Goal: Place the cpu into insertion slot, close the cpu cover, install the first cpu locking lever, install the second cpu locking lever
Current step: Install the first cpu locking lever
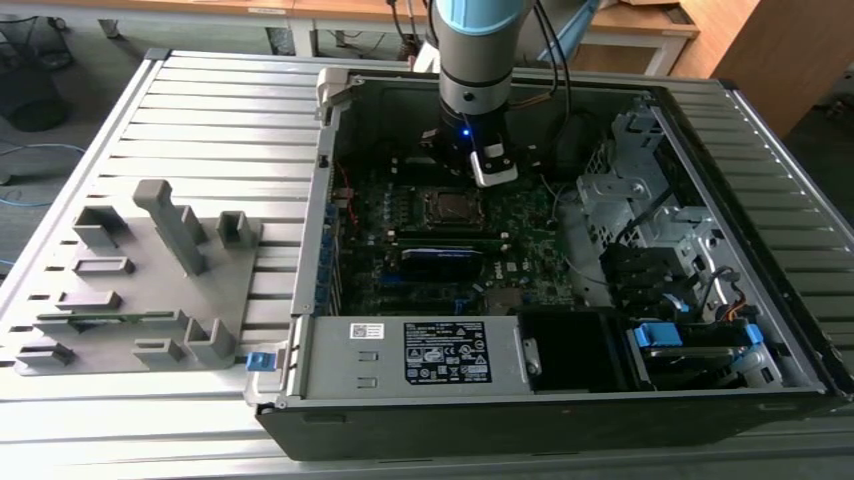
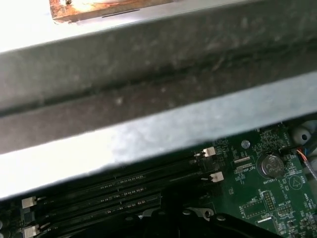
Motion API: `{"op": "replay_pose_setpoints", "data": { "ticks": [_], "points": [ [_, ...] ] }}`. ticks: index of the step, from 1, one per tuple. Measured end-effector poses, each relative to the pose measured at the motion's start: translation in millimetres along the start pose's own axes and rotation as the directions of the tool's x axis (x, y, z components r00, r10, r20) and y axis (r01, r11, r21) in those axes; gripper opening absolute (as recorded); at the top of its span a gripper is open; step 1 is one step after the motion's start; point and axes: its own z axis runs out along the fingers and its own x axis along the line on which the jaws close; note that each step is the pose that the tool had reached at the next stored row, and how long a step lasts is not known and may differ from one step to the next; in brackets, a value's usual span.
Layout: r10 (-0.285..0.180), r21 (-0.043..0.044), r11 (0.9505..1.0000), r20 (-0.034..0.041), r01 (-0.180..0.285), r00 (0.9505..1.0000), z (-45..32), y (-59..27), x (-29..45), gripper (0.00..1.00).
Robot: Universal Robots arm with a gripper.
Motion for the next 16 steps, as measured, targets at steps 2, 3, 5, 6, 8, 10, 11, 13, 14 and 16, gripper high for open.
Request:
{"op": "replay_pose_setpoints", "data": {
  "ticks": [2, 3, 5, 6, 8, 10, 11, 13, 14, 16],
  "points": [
    [0.0, 0.0004, 1.0, 0.0, 0.0, 1.0, -0.1, 0.0, -0.2, 0.11],
    [0.0, 0.0003, 1.0, 0.0, 0.0, 1.0, -0.1, 0.0, -0.2, 0.11],
    [0.0, -0.0022, 1.0, -0.0009, 0.0, 1.0, -0.2, 0.0, -0.2, 0.11],
    [0.001, -0.004, 1.0, -0.0013, -0.001, 1.0, -0.2, 0.1, -0.2, 0.11],
    [0.001, -0.0062, 1.0, -0.0018, -0.001, 1.0, -0.7, 0.2, -0.2, 0.11],
    [0.001, -0.0067, 1.0, -0.0021, -0.001, 1.0, -2.1, 0.5, -0.3, 0.11],
    [0.001, -0.0068, 1.0, -0.0021, -0.001, 1.0, -3.2, 0.8, -0.4, 0.11],
    [0.001, -0.007, 1.0, -0.0021, -0.001, 1.0, -5.4, 1.3, -0.5, 0.11],
    [0.001, -0.0069, 1.0, -0.0021, -0.001, 1.0, -5.9, 1.4, -0.6, 0.11],
    [0.001, -0.0072, 1.0, -0.0021, -0.001, 1.0, -5.8, 1.3, -0.6, 0.11]
  ]
}}
